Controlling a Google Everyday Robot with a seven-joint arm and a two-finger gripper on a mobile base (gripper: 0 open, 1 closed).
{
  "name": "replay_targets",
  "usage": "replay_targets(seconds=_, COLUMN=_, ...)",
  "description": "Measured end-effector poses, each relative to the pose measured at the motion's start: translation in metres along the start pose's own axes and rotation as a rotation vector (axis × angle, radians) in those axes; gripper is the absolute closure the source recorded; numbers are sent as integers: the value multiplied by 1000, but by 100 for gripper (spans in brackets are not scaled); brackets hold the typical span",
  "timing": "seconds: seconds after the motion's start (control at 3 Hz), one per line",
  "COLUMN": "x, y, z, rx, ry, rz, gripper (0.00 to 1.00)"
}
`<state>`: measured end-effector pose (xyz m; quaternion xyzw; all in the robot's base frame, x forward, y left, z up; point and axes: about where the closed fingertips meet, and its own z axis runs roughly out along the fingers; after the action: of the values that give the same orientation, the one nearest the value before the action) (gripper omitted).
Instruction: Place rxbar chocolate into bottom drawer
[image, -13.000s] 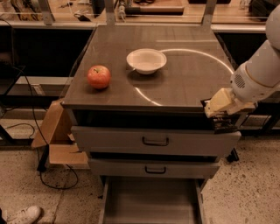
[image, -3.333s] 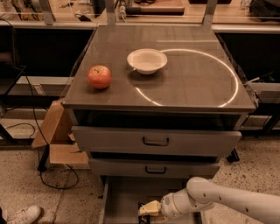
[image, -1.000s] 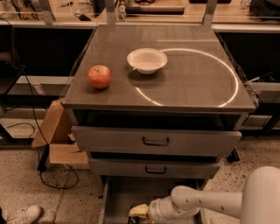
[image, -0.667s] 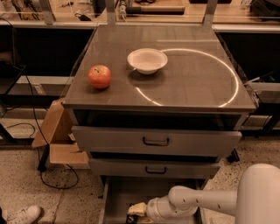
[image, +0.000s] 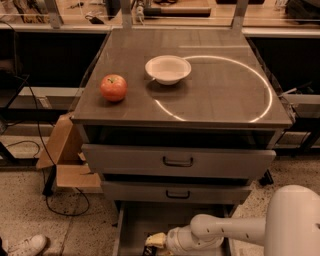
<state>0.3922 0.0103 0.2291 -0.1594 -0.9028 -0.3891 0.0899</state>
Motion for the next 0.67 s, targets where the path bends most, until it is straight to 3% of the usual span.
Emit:
replay_targets(seconds=0.33, x=-16, y=1, z=38, rx=30, ry=-51, rz=54, gripper=100)
replay_targets(seconds=0.67, x=-16, y=1, z=38, rx=30, ry=-52, rz=53, gripper=100)
